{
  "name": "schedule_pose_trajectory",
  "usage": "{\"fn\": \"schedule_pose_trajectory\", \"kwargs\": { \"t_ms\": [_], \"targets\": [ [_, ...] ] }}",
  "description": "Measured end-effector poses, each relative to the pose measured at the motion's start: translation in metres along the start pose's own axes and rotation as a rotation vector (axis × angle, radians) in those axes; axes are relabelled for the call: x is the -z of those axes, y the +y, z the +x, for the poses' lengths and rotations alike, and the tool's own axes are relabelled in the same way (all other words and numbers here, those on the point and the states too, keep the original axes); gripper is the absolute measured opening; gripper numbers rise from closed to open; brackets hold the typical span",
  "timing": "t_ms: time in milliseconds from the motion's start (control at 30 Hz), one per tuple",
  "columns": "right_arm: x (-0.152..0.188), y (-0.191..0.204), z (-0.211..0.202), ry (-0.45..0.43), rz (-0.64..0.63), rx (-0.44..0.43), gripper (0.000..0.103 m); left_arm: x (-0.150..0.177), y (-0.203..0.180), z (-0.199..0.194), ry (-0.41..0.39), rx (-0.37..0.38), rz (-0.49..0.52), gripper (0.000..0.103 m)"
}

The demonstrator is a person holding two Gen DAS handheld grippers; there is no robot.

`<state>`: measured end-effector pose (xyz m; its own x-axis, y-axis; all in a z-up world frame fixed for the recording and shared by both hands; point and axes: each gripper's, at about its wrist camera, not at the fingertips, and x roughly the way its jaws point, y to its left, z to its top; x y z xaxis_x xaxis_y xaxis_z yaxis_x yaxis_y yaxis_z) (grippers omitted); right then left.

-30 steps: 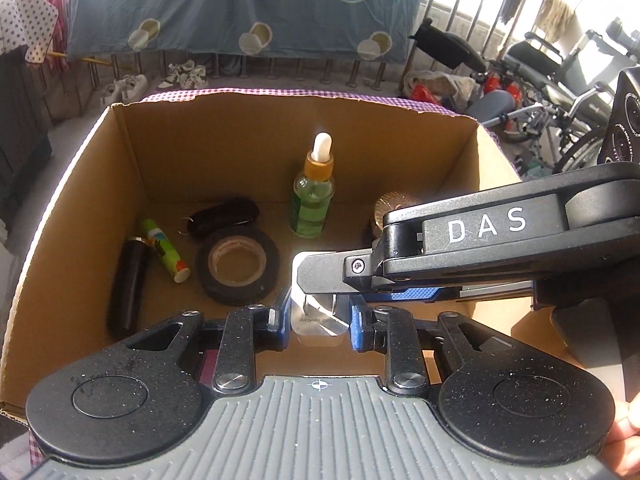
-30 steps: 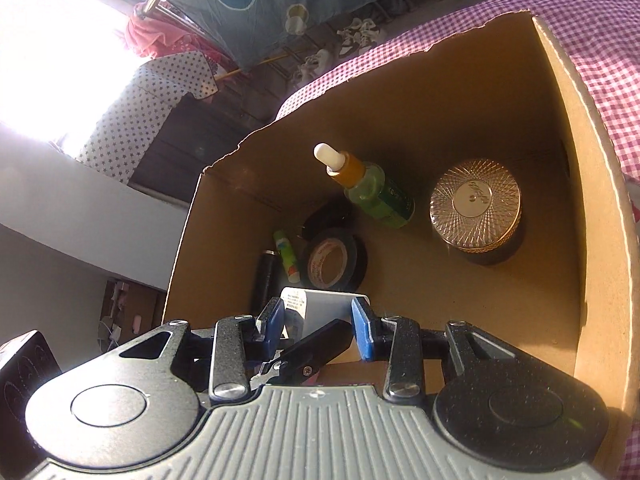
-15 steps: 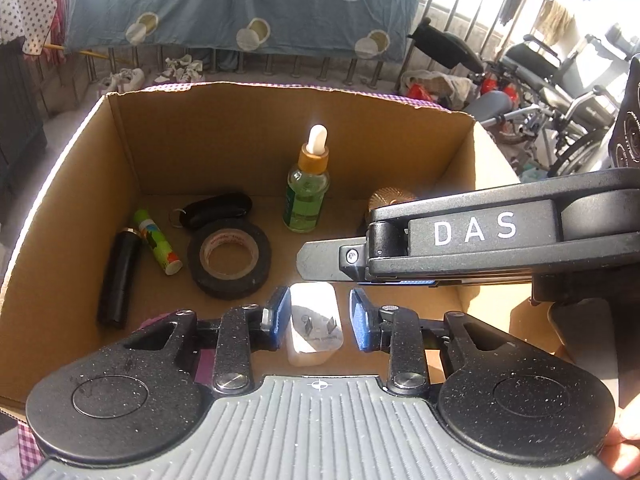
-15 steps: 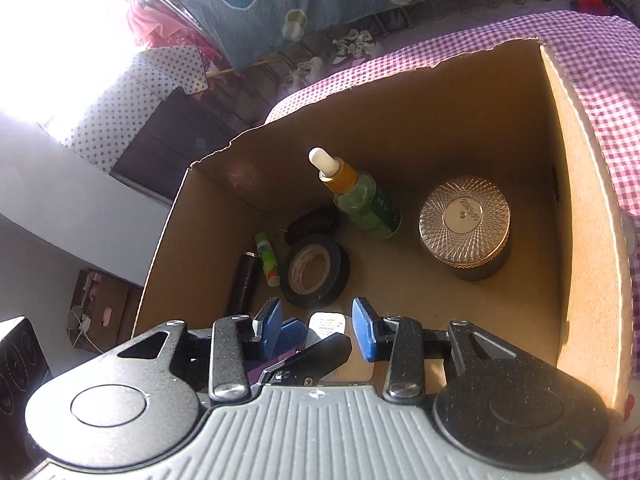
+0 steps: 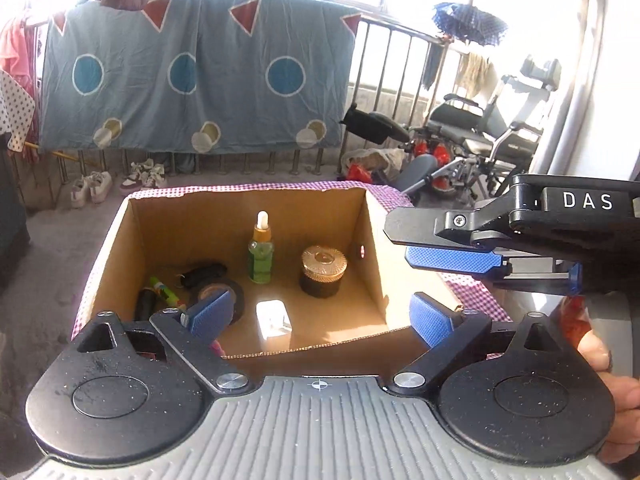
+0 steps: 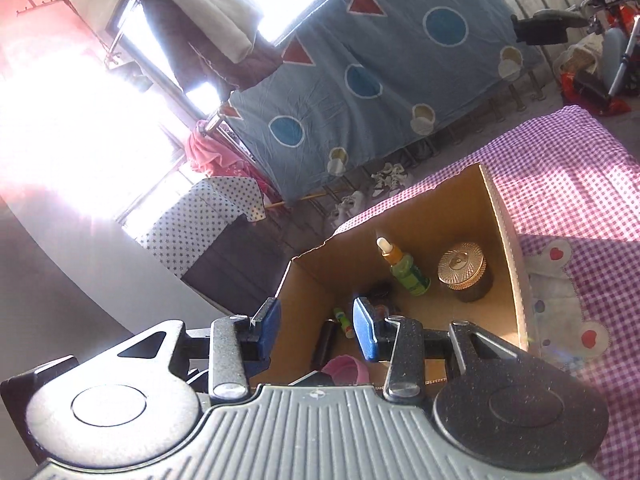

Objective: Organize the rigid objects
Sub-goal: 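Move the right tool to the white pill bottle and close on it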

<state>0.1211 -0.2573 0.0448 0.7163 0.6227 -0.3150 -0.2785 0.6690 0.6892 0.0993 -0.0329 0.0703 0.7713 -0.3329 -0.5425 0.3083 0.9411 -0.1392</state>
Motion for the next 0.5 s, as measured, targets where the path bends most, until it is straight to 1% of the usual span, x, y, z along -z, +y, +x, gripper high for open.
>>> {"fn": "schedule_pose_trajectory", "kwargs": {
  "t_ms": [133,267,400,500],
  "targets": [
    [0.025,0.0,-0.013,0.012,0.05,-0.021,0.043,0.014,0.004,-0.021,-0.014,-0.012,0.012,0.098],
    [0.044,0.0,-0.014,0.044,0.078,-0.025,0.043,0.025,0.012,-0.035,-0.025,-0.03,0.006,0.1],
    [0.051,0.004,-0.008,0.072,0.087,-0.019,0.043,0.035,0.02,-0.044,-0.032,-0.062,-0.002,0.1],
    [0.056,0.008,-0.002,0.09,0.086,-0.014,0.043,0.042,0.025,-0.049,-0.031,-0.07,-0.009,0.1]
  ]
}}
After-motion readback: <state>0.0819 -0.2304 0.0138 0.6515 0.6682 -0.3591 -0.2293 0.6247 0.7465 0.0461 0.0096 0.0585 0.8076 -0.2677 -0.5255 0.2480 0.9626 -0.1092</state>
